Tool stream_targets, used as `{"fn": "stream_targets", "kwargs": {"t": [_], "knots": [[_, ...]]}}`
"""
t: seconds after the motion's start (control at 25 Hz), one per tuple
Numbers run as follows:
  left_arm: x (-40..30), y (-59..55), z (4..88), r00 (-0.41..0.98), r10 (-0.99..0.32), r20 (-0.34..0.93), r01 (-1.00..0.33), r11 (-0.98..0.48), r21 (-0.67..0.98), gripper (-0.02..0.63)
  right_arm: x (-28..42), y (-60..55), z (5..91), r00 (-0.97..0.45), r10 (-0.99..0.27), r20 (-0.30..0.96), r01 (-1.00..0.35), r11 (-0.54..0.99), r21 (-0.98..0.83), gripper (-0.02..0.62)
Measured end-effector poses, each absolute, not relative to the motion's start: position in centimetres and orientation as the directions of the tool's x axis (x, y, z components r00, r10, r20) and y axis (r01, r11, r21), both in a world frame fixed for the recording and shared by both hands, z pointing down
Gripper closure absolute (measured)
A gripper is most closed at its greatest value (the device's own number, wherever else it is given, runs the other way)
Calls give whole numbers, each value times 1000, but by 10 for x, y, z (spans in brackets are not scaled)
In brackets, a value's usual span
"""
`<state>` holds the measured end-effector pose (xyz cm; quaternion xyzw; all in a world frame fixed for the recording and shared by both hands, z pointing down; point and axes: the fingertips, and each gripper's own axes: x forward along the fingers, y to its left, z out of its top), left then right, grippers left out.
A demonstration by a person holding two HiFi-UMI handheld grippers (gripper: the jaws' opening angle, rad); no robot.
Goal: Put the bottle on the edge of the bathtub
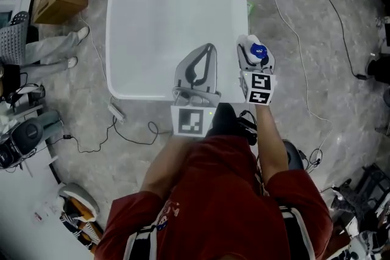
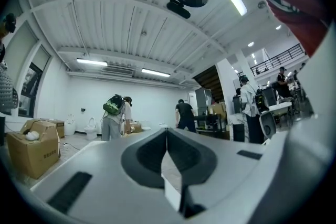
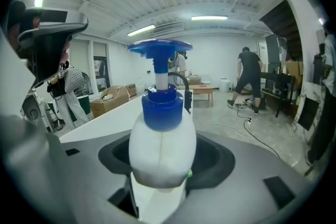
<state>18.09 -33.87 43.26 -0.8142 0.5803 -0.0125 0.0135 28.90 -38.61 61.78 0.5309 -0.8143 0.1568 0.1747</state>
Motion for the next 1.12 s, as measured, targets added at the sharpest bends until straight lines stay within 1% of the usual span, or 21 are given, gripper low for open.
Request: {"fn": "stream_targets", "kwargs": {"t": [0.44, 0.88, 1.12], "knots": [[186, -336, 448, 324, -946, 23, -943, -325, -74, 591, 287, -382, 680, -353, -777, 522, -925, 374, -70, 324], [190, -340, 459, 324, -946, 35, -943, -325, -65, 591, 293, -382, 723, -336, -749, 570, -928, 366, -66, 324], [197, -334, 467, 338, -940, 52, -939, -340, -55, 591, 286, -375, 730, -347, -760, 549, -925, 375, -66, 324]]}}
